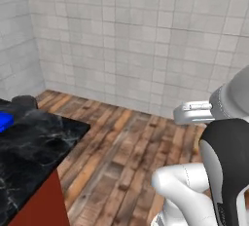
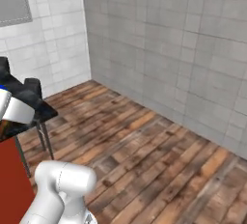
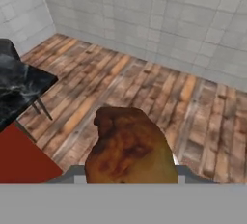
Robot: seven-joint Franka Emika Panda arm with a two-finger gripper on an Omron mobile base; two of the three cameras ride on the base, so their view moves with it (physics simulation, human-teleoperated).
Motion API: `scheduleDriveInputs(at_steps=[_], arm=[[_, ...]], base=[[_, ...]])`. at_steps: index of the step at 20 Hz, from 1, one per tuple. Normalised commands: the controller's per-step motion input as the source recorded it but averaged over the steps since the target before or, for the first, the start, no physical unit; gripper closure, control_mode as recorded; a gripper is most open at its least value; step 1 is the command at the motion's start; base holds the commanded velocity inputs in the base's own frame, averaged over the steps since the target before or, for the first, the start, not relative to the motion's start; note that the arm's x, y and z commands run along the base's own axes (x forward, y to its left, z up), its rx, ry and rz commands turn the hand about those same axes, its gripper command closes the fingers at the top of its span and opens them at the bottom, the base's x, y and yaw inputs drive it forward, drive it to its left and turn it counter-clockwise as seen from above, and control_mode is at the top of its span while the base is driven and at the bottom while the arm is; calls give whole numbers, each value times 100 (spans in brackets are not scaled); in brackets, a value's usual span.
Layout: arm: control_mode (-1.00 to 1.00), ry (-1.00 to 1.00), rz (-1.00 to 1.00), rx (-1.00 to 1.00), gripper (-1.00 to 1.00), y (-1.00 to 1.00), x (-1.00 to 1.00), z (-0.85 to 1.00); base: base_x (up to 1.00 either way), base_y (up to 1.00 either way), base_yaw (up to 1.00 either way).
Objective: Gather the potato and mushroom from the fridge and place them on a tray on the dining counter. Then gather the fish and chicken drumstick from the fridge and place them on the other tray.
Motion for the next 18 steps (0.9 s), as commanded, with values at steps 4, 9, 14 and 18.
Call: scheduleDriveInputs(at_steps=[4,9,14,18], arm=[[100,0,0,0,100,0,0,0],[100,0,0,0,100,0,0,0],[100,0,0,0,100,0,0,0],[100,0,0,0,100,0,0,0]], base=[[55,-35,44],[50,-44,42],[50,-45,42],[50,-44,42]])
